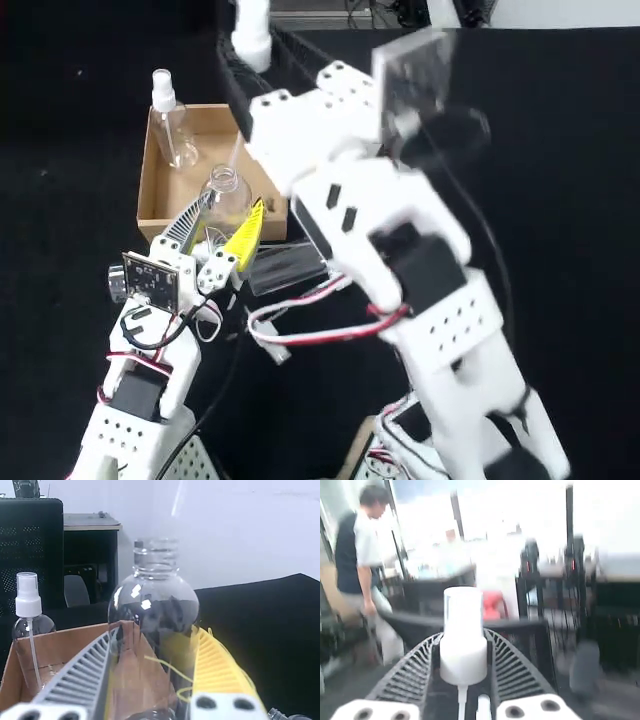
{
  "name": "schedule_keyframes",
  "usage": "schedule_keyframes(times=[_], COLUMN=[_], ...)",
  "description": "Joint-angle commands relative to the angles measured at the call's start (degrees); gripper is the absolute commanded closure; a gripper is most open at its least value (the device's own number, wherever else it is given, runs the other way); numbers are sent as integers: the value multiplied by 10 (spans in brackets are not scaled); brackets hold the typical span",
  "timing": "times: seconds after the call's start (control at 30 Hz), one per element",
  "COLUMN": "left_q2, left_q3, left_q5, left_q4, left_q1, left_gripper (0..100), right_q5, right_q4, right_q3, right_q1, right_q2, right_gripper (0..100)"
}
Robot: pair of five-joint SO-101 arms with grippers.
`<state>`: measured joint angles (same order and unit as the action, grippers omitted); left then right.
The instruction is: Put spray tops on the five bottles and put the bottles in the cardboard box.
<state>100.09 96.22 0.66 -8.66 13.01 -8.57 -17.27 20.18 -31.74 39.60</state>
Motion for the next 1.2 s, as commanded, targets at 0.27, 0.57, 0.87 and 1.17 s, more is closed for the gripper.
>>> schedule_keyframes(times=[0.27,0.57,0.87,1.17], left_q2=[11,11,11,11], left_q3=[13,13,13,13], left_q5=[5,5,5,5], left_q4=[12,12,12,12], left_q1=[-4,-4,-5,-5], left_gripper=[964,964,964,964], right_q5=[-5,-5,-4,-1], right_q4=[279,365,615,340], right_q3=[200,249,464,388], right_q1=[-7,-7,-7,-4], right_q2=[127,150,186,231], right_gripper=[987,987,987,987])
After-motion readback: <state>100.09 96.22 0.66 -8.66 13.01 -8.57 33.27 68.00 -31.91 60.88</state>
